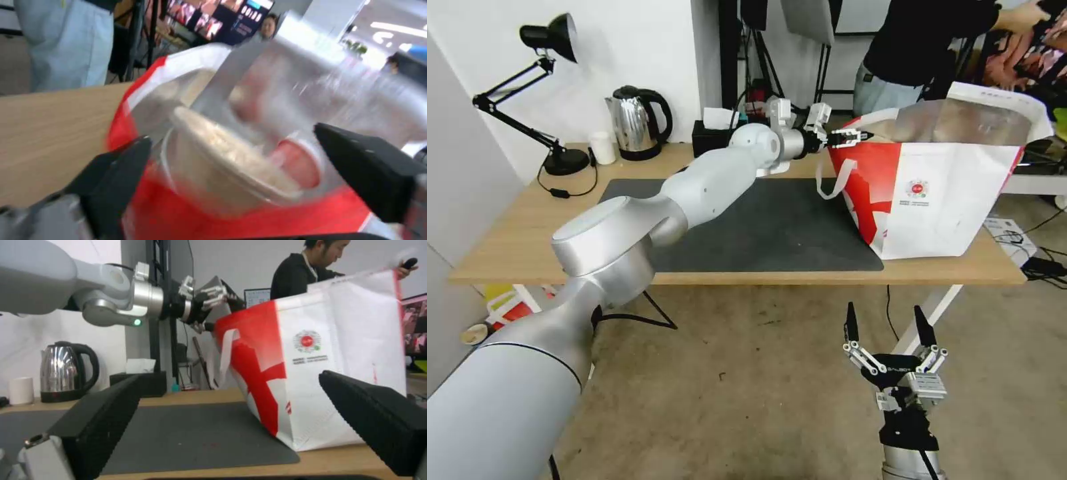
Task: Pick up the trash from the table and place it into the takeout bag.
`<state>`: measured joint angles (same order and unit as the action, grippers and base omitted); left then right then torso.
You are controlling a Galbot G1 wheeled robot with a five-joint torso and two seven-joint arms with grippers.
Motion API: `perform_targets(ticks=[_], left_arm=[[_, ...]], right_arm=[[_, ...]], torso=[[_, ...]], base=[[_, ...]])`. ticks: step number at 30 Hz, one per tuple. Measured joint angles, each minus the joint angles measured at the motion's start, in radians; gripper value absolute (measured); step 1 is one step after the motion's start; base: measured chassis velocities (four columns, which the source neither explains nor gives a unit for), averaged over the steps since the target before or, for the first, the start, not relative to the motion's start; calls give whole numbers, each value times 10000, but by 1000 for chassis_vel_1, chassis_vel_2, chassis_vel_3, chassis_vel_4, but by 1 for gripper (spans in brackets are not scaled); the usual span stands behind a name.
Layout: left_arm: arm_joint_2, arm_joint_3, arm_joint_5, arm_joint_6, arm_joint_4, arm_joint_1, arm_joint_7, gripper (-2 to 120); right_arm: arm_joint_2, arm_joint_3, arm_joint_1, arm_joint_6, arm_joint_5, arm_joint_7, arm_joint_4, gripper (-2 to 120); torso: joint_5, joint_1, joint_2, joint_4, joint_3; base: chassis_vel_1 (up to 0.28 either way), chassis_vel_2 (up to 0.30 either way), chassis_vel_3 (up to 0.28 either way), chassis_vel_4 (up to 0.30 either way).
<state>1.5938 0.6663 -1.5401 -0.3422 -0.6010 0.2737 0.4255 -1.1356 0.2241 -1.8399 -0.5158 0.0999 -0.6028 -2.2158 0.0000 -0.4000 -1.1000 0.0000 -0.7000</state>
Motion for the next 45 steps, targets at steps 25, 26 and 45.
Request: perform_targets(ticks=[25,26,45], left_arm=[[-1107,-1661,-943,1056,-2444,670,-1437,100],[-1547,-1701,-978,1185,-2856,670,-1553,100],[-8649,-4241,569,2963,-10372,-3056,-3467,100]], right_arm=[[0,0,0,0,0,0,0,100],[0,0,0,0,0,0,0,100],[1,-1,-1,0,0,0,1,100]], torso=[[0,1,0,-3,0],[-2,0,0,-1,0],[-8,1,-1,3,1]], base=[[0,0,0,0],[0,0,0,0],[0,0,0,0]])
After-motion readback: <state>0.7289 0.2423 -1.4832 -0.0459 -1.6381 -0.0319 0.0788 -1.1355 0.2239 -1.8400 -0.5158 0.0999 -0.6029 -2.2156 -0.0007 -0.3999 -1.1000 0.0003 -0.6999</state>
